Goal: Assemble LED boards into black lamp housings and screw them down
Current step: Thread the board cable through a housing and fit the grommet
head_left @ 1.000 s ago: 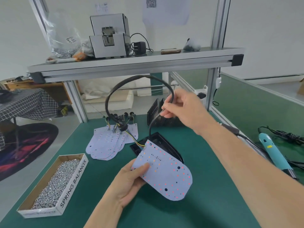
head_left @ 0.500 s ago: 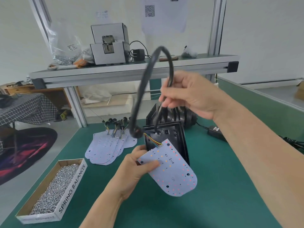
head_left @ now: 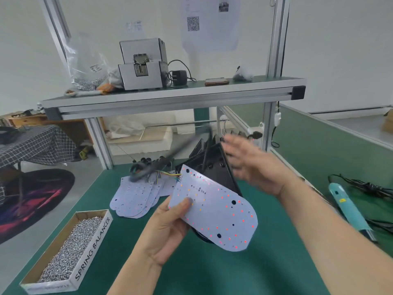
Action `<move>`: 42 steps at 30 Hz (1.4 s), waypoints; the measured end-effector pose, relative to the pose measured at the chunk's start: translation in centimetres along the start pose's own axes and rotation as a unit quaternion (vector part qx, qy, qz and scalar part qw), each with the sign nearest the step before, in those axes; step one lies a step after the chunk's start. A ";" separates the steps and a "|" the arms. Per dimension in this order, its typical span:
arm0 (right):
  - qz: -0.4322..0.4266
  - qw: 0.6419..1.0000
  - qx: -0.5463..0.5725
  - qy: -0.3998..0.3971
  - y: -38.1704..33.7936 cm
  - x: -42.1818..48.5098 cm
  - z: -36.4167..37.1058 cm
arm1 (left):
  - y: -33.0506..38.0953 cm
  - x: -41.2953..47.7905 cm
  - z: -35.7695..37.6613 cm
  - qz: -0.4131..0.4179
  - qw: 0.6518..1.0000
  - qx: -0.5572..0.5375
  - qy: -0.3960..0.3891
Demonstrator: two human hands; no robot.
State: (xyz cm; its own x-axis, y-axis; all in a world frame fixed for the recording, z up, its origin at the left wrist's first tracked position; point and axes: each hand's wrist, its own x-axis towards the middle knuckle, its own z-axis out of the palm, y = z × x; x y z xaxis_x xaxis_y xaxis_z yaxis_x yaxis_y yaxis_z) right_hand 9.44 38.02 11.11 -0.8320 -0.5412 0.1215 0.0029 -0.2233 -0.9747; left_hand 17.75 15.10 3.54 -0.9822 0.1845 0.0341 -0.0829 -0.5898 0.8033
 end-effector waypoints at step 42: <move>-0.259 0.769 -0.583 0.015 -0.9 3.1 7.3 | 2.3 -1.5 -1.7 0.143 0.973 0.132 0.124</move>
State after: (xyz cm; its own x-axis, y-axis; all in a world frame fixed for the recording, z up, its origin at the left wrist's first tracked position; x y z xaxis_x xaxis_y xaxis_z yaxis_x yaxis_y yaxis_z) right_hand 10.94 30.64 13.75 -0.5656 -0.6022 0.5634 -0.8196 0.4861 -0.3033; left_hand 18.74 12.11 4.31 -0.9718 -0.1723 0.1611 0.2143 -0.3603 0.9079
